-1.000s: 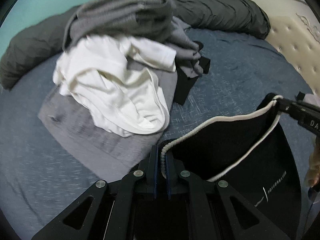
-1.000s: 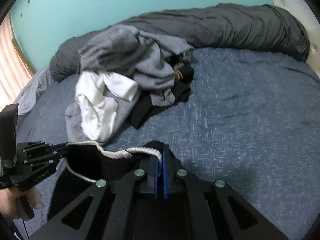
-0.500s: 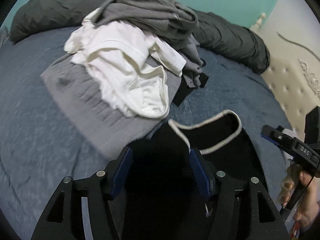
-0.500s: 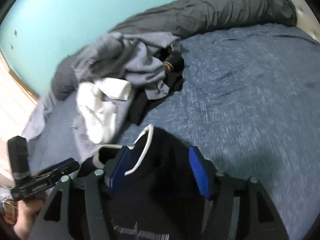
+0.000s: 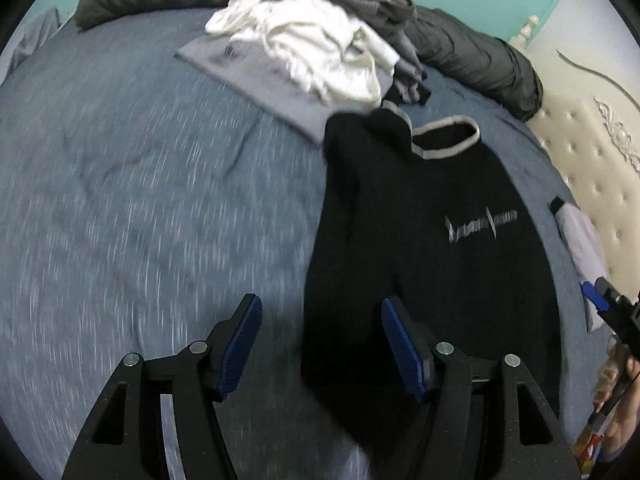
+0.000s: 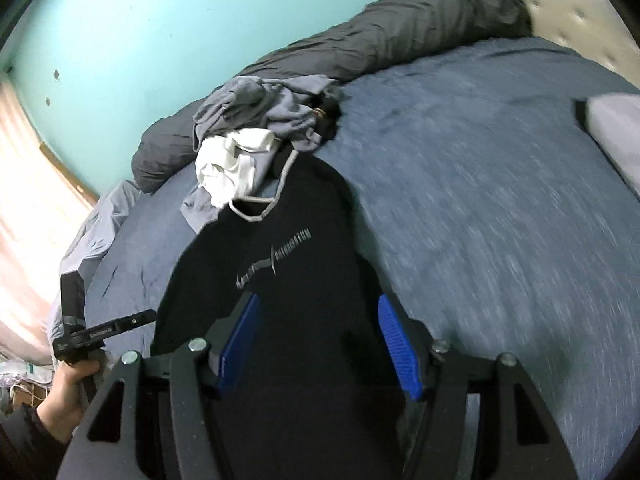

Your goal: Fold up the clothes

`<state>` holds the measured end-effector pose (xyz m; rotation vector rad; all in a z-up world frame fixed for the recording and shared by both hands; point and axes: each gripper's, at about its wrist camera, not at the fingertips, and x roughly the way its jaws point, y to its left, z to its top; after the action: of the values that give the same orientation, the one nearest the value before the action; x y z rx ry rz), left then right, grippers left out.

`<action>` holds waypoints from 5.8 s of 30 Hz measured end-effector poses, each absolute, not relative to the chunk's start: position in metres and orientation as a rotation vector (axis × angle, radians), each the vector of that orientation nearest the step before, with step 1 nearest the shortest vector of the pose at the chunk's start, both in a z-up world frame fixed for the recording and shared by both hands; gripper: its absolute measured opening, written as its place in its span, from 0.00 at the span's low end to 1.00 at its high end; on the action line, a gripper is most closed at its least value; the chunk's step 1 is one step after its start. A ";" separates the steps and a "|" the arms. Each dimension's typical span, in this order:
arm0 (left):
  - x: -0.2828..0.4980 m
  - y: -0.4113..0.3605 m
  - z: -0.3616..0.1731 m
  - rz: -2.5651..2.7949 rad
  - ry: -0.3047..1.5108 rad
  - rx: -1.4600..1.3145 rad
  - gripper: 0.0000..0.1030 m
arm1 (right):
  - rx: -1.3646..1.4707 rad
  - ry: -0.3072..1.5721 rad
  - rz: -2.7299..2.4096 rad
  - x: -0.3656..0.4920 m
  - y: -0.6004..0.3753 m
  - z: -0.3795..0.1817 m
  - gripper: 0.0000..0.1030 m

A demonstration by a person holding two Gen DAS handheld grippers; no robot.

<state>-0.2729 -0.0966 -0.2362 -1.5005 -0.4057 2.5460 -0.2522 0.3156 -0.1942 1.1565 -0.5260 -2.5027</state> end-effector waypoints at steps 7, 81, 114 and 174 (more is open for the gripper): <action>-0.218 -0.098 -0.256 2.514 -0.423 -1.588 0.65 | 1.076 -0.630 -2.513 -0.211 0.331 -0.198 0.62; -0.060 -0.104 -0.206 2.484 -0.240 -1.560 0.03 | 1.062 -0.816 -2.516 -0.156 0.364 -0.225 0.62; -0.069 -0.356 -0.044 3.150 -0.322 -1.272 0.02 | 1.100 -0.644 -2.589 -0.138 0.365 -0.186 0.62; -0.093 -0.145 -0.256 2.531 -0.671 -1.297 0.46 | 1.472 -0.388 -2.417 -0.192 0.298 -0.261 0.04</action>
<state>-0.0927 -0.1452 -0.2562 -1.2971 -0.6708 2.5307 -0.1916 0.2976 -0.2607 1.4725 -0.3875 -2.4174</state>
